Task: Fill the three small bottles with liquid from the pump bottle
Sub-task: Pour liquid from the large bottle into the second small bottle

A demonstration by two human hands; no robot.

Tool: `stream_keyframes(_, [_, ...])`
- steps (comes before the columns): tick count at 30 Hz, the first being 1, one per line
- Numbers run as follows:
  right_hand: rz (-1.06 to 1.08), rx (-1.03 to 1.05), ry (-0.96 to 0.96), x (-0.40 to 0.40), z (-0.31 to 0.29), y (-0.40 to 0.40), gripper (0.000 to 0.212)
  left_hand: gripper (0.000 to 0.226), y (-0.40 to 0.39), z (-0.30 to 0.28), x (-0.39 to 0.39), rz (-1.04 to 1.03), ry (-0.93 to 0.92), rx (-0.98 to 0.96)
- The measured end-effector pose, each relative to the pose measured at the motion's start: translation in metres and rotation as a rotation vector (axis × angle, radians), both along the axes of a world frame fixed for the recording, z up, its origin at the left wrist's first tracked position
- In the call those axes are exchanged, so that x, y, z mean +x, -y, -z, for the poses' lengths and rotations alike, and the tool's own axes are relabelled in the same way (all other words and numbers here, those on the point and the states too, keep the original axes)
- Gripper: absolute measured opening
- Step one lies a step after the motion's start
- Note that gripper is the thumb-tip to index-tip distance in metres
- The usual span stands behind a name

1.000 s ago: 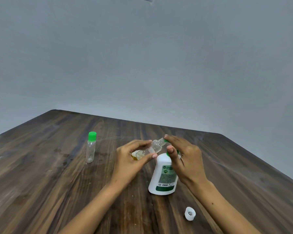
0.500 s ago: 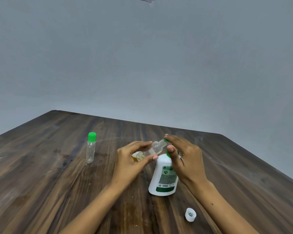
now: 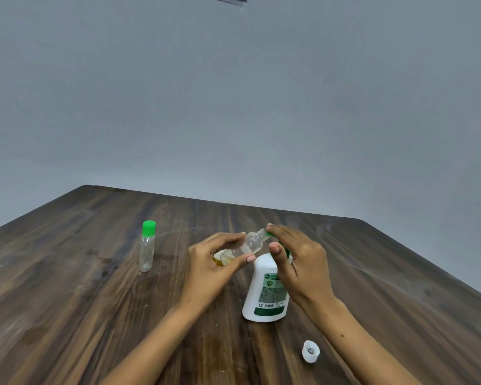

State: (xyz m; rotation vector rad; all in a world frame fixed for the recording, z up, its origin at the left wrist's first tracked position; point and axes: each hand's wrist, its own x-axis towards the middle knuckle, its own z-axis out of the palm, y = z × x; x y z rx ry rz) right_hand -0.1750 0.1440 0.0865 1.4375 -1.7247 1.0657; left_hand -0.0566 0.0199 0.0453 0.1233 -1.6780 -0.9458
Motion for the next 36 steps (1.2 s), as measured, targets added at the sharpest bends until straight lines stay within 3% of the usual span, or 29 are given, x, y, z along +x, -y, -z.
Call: stream_keyframes(36, [0.013, -0.007, -0.013, 0.0, 0.005, 0.0, 0.08, 0.038, 0.0, 0.001, 0.0, -0.005, 0.003, -0.008])
